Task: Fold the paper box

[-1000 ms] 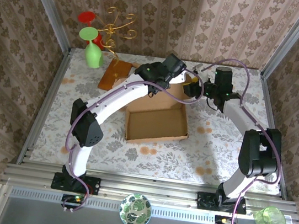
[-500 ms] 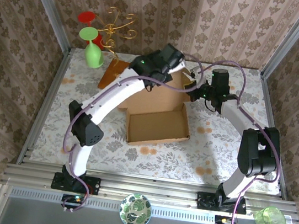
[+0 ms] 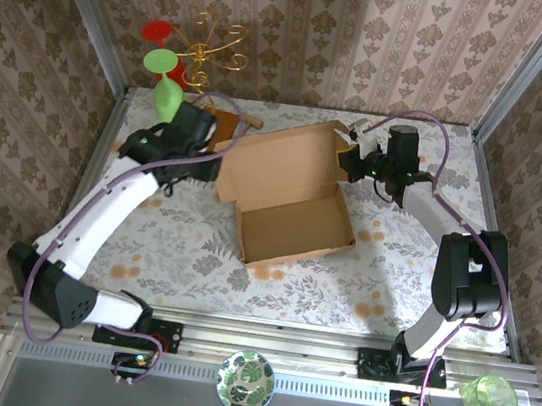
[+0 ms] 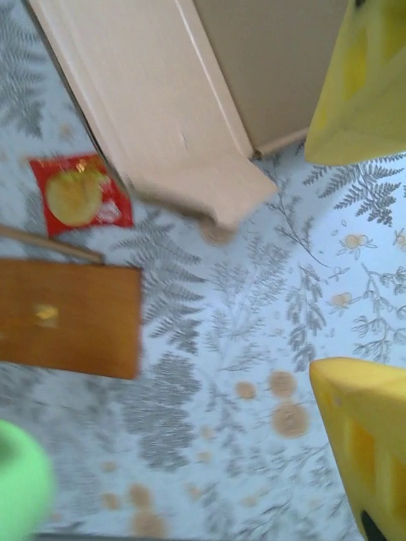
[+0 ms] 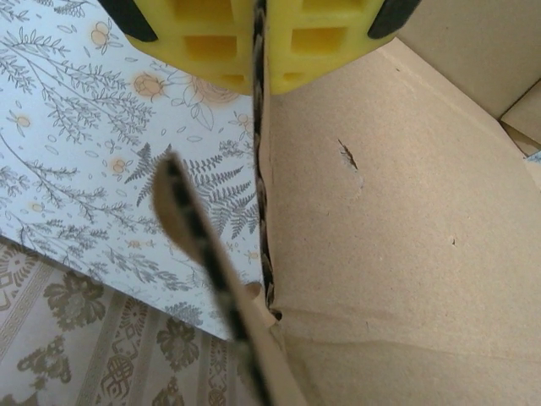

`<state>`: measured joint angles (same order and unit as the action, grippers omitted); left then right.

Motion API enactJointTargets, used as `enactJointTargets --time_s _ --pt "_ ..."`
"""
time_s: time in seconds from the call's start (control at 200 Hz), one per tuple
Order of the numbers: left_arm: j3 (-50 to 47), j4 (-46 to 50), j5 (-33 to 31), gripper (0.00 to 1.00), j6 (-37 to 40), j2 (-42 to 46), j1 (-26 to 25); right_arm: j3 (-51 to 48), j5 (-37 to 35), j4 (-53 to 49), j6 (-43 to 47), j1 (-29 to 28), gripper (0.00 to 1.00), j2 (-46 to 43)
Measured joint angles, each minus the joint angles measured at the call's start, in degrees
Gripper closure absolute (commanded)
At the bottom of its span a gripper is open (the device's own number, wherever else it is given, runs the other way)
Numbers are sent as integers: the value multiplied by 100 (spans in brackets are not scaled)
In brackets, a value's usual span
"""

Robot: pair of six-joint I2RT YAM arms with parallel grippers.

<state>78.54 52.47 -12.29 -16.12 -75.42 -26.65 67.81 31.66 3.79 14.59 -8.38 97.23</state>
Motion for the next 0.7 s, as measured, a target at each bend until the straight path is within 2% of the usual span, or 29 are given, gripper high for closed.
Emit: enactJointTargets --time_s 0.075,0.225,0.53,0.7 --pt "-557 -208 341 38 -278 225 313 -59 -17 92 -44 2 100 0" --pt "-962 -553 776 35 -487 170 468 -179 -39 214 -138 37 100 0" --pt "-1117 -1585 1121 31 -468 -348 540 -195 -42 254 -175 52 100 2" --pt "-1115 -1915 1261 36 -463 -791 540 -195 -52 254 -177 52 100 2"
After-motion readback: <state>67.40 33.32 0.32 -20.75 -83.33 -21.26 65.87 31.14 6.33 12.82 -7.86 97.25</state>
